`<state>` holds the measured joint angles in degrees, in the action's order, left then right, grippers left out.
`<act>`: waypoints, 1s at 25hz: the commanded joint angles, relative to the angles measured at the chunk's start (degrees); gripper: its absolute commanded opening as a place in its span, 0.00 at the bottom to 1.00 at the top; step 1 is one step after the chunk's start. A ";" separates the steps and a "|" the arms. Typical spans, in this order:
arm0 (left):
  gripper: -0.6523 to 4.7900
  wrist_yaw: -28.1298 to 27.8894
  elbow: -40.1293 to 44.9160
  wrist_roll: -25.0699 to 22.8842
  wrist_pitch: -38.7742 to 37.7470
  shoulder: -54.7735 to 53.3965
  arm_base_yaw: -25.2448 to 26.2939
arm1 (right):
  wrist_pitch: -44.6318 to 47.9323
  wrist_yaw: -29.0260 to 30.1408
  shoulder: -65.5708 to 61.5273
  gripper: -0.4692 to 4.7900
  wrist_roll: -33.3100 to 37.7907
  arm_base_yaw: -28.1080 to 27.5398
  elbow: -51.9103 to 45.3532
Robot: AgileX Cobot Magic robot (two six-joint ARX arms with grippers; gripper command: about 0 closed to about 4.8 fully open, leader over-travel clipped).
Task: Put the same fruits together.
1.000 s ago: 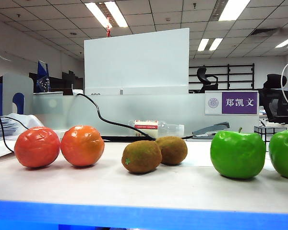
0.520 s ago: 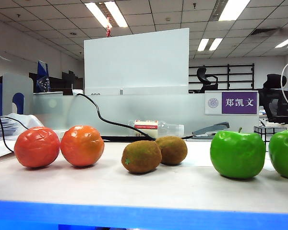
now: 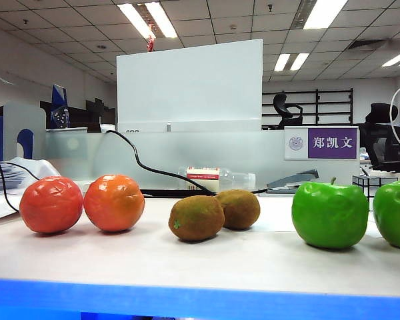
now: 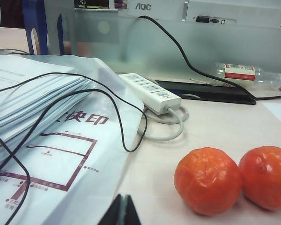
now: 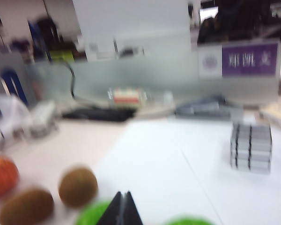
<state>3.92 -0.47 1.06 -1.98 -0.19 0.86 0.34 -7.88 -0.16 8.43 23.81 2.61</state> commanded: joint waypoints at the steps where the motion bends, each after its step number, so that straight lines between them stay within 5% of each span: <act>1: 0.11 0.20 -0.07 0.00 0.59 0.07 -0.09 | -7.91 -1.81 0.07 0.09 -0.79 -0.52 0.15; 11: 0.11 0.20 -0.07 0.00 0.35 0.07 -0.09 | -5.55 -2.43 0.07 0.09 -1.14 -15.61 -2.51; 25: 0.11 0.20 -0.07 0.00 0.37 0.07 -0.09 | -2.62 -2.32 0.07 0.09 -1.40 -26.21 -2.51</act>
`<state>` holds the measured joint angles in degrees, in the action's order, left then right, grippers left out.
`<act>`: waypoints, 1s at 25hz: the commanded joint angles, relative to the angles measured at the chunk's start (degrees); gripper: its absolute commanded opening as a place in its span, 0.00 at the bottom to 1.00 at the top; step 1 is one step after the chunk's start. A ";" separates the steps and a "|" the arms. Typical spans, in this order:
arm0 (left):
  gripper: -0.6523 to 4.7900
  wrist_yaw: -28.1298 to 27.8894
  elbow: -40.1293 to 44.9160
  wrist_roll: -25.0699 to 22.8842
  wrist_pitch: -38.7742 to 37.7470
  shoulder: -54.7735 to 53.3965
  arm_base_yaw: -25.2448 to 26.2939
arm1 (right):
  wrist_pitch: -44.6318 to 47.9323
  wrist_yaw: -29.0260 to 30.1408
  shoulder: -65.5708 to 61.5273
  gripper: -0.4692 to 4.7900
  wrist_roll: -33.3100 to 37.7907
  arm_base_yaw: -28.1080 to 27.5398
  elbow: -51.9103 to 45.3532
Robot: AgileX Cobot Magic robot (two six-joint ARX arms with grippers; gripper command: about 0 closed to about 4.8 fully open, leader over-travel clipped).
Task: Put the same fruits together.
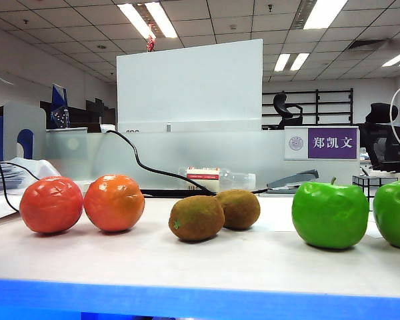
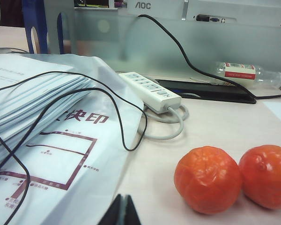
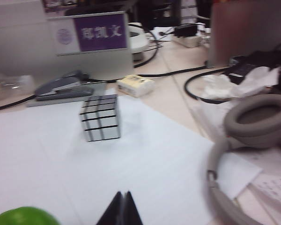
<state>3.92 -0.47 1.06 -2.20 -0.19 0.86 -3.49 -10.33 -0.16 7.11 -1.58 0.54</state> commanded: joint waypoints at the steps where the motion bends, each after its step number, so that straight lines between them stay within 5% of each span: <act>1: 0.11 0.20 -0.07 0.00 0.59 0.07 -0.09 | 1.20 0.15 0.07 0.09 -0.09 -1.09 -0.44; 25: 0.11 0.20 -0.07 0.00 0.59 0.07 -0.09 | 1.20 4.33 0.07 0.09 -0.09 -3.08 -0.44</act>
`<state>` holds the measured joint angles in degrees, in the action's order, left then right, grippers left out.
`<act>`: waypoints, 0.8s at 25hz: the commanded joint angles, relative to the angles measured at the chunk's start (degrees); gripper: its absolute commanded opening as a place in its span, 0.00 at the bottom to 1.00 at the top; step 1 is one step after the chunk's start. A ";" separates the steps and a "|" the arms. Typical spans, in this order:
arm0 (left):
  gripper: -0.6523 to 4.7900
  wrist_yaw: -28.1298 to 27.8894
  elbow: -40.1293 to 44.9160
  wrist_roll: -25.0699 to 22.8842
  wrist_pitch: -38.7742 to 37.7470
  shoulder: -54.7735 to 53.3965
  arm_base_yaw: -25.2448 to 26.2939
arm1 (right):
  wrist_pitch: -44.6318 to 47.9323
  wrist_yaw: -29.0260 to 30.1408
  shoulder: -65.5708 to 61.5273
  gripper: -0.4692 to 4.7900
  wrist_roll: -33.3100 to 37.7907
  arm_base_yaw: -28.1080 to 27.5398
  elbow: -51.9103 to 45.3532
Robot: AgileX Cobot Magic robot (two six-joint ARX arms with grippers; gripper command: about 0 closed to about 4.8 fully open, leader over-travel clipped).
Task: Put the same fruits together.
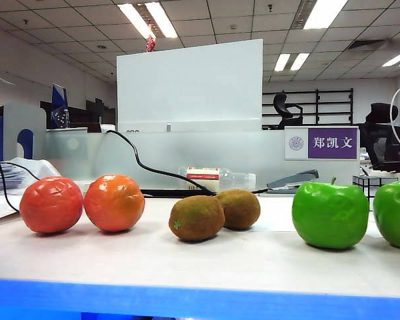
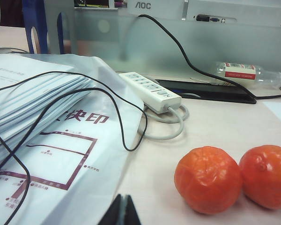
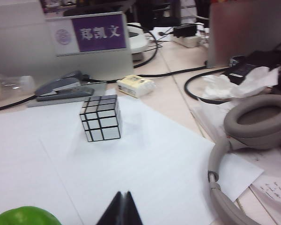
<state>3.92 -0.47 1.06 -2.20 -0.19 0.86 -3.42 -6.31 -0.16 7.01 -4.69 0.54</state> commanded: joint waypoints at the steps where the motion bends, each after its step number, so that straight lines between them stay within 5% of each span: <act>1: 0.11 0.20 -0.07 0.00 0.57 0.07 -0.09 | 1.16 0.59 0.09 0.09 0.02 0.02 -0.44; 20: 0.11 0.20 -0.07 0.00 0.59 0.07 -0.09 | 3.82 5.01 0.07 0.09 -0.04 0.09 -0.44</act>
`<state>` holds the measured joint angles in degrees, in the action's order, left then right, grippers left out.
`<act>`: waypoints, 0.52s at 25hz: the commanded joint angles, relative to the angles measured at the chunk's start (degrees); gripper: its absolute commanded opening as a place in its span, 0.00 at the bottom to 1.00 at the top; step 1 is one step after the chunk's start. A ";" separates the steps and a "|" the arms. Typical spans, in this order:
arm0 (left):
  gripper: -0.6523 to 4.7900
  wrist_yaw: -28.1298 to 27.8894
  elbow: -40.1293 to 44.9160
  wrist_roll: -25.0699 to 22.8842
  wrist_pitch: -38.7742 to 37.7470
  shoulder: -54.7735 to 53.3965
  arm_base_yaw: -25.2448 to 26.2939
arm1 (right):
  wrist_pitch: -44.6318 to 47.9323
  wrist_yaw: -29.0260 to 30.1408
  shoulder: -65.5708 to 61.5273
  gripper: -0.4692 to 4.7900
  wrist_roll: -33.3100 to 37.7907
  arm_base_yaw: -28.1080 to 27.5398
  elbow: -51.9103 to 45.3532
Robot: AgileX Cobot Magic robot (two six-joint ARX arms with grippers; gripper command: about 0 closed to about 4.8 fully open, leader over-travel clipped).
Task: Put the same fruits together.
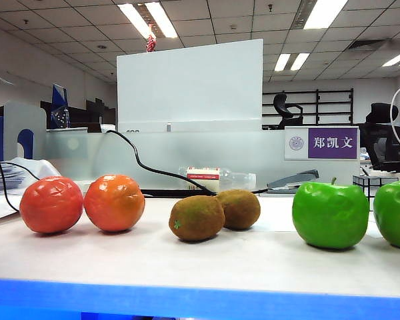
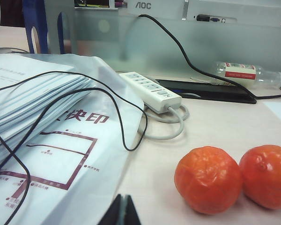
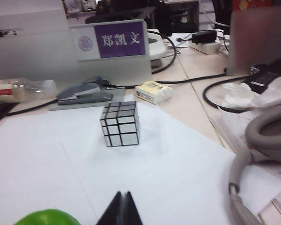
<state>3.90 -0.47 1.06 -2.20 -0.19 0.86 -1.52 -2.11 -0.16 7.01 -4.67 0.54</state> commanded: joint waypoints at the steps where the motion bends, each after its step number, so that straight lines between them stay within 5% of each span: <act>1: 0.11 0.22 -0.07 0.00 0.57 0.07 -0.09 | 2.19 0.81 0.09 0.09 -0.04 0.04 -0.44; 13: 0.11 0.22 -0.07 0.00 0.57 0.07 -0.09 | 3.10 0.79 0.07 0.09 -0.02 0.04 -0.44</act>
<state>3.92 -0.47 1.06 -2.20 -0.19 0.86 0.58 -1.45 -0.16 7.01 -4.67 0.51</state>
